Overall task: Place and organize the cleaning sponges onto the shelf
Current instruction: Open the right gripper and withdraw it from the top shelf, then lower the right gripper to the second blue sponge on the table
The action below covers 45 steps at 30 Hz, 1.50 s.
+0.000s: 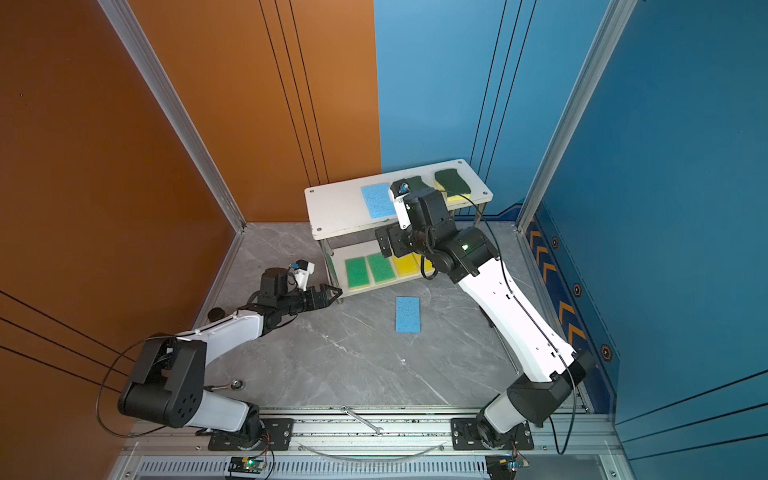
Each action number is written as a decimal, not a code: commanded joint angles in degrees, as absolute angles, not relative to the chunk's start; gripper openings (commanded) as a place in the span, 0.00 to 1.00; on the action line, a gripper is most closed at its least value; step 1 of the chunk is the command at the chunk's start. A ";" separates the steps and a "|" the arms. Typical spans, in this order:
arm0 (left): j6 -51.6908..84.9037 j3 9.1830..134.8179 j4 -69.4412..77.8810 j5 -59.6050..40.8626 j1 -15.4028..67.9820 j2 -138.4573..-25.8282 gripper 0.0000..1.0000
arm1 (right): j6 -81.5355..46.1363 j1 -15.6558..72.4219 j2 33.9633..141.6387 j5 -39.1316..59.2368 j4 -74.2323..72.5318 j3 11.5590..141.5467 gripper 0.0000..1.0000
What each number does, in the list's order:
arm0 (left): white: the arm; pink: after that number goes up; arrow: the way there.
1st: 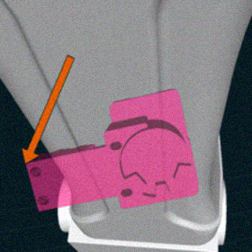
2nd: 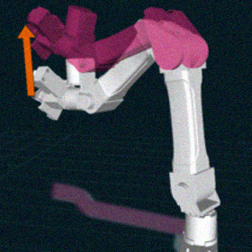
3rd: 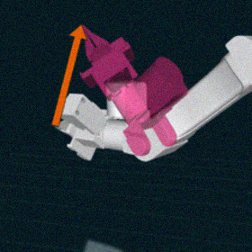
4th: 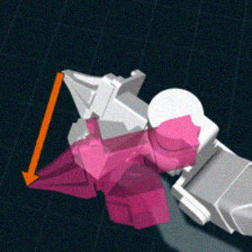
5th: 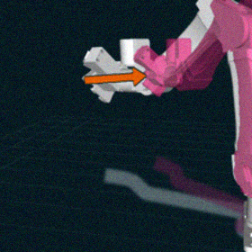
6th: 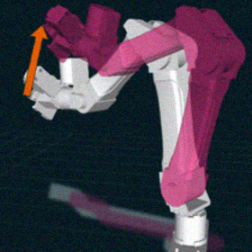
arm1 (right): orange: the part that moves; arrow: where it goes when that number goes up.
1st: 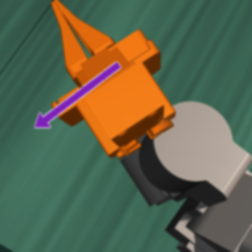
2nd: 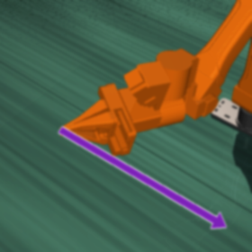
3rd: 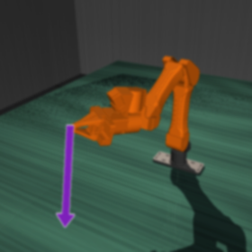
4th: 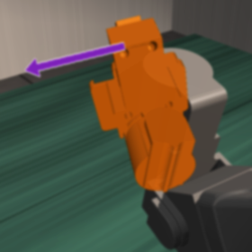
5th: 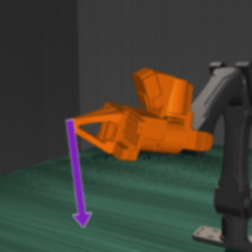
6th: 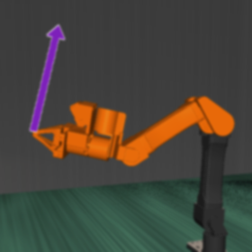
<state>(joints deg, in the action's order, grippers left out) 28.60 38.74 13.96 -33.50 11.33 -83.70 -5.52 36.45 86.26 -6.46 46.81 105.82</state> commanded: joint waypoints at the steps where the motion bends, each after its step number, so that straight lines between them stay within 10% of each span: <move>1: 28.74 38.30 14.73 -33.04 11.56 -83.91 0.98 | -9.85 36.56 83.08 -7.91 44.17 99.78 1.00; 45: 29.40 38.32 14.76 -33.57 12.17 -83.67 0.98 | -30.63 38.41 90.83 -9.23 24.11 58.27 1.00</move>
